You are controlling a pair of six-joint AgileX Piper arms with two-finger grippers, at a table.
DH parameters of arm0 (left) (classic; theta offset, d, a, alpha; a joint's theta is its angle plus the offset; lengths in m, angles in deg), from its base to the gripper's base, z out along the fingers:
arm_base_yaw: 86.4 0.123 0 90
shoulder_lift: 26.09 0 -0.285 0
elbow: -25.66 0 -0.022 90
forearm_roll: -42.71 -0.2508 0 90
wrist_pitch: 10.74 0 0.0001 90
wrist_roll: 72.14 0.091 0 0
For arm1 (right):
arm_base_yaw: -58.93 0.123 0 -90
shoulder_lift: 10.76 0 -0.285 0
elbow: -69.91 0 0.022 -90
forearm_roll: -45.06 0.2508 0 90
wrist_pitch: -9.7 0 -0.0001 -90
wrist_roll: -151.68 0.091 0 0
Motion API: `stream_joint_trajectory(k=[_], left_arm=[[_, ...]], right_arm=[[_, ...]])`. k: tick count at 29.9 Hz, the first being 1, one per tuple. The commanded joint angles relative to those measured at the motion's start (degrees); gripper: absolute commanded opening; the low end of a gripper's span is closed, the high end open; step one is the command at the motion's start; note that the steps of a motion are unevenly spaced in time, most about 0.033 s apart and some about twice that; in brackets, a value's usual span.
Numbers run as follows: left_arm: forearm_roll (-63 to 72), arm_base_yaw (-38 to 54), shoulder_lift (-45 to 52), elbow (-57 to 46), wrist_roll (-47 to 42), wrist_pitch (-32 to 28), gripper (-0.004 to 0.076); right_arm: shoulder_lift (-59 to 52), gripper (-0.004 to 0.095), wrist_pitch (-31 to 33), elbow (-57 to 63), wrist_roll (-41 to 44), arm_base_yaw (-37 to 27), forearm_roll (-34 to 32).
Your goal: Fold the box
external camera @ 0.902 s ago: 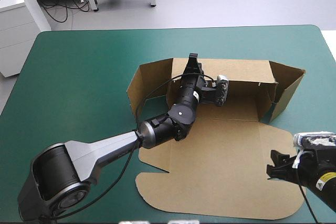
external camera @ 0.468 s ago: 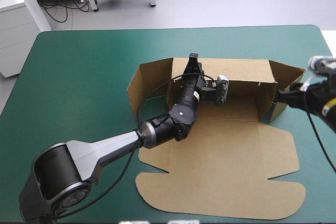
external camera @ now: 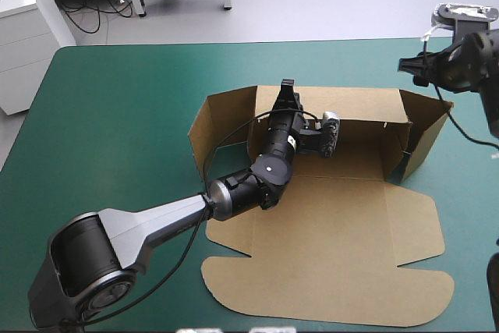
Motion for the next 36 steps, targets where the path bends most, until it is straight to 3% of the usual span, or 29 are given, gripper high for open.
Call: stream_joint_trajectory(k=[1, 4, 12, 18, 26, 36], left_arm=[[-0.4, -0.3, 2.4, 1.4, -0.8, 0.1, -0.001], [-0.4, -0.3, 2.4, 1.4, -0.9, 0.1, -0.001], [-0.4, -0.3, 2.4, 1.4, -0.9, 0.1, -0.001], [-0.4, -0.3, 2.4, 1.4, -2.2, 0.1, -0.001], [-0.4, -0.3, 2.3, 1.4, -2.2, 0.1, -0.001], [-0.4, -0.3, 2.3, 1.4, -2.2, 0.4, -0.001]], right_arm=[[1.8, 0.0619, 0.5, -7.2, -9.0, -5.7, 10.4], [4.8, 0.062, 0.2, -10.0, -12.3, -9.6, 17.0], [11.7, 0.062, -1.5, -10.6, -13.1, -12.4, 16.1], [15.7, 0.062, 1.3, -10.5, -18.3, -12.4, 19.5], [15.7, 0.062, 5.4, -10.3, -20.4, -12.4, 19.0], [9.3, 0.062, 2.2, 0.8, -23.7, -12.4, 20.4]])
